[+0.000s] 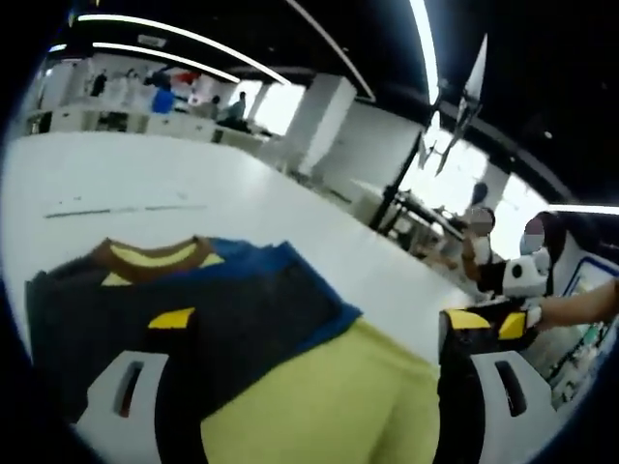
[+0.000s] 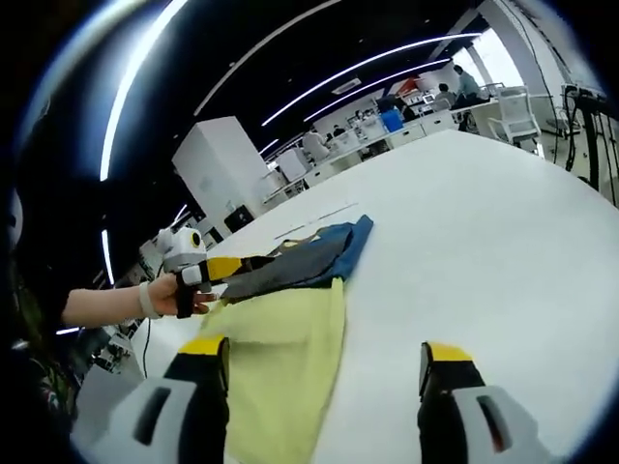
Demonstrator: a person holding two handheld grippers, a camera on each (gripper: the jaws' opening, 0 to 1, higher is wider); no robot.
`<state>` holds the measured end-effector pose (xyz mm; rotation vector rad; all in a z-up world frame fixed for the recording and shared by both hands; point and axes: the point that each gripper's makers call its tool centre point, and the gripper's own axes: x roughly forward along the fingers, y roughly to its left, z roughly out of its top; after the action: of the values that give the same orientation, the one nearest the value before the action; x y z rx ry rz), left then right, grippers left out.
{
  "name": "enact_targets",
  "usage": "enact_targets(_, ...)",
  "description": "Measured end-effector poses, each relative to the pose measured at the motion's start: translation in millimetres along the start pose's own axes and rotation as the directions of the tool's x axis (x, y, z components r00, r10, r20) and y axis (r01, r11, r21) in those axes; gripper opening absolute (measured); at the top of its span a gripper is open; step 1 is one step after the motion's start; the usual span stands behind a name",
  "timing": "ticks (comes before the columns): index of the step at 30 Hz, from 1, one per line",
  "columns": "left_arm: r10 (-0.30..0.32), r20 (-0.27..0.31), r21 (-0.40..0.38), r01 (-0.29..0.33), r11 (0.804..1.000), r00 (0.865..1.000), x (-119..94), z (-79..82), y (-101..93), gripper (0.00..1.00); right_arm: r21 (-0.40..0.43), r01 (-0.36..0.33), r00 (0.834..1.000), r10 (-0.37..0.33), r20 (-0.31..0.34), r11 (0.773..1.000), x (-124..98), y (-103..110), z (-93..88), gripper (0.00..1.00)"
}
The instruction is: Fold the garment on the visible template until the final outline fits inside the template.
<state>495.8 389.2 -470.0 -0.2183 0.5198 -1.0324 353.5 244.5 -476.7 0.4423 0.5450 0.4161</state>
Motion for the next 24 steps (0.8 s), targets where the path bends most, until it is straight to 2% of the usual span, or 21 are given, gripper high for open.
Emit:
enact_targets(13, 0.081, 0.015, -0.024, -0.081, 0.996, 0.997, -81.1, -11.2, 12.7, 0.99, -0.025, -0.016, 1.0, 0.015, -0.025, 1.0, -1.2, 11.9, -3.3, 0.8)
enact_targets(24, 0.137, -0.009, -0.035, -0.137, 0.99, 0.991, -131.7, -30.6, 16.6, 0.99, -0.042, -0.02, 0.999, 0.019, -0.026, 0.999, -5.5, 22.1, -5.9, 0.8)
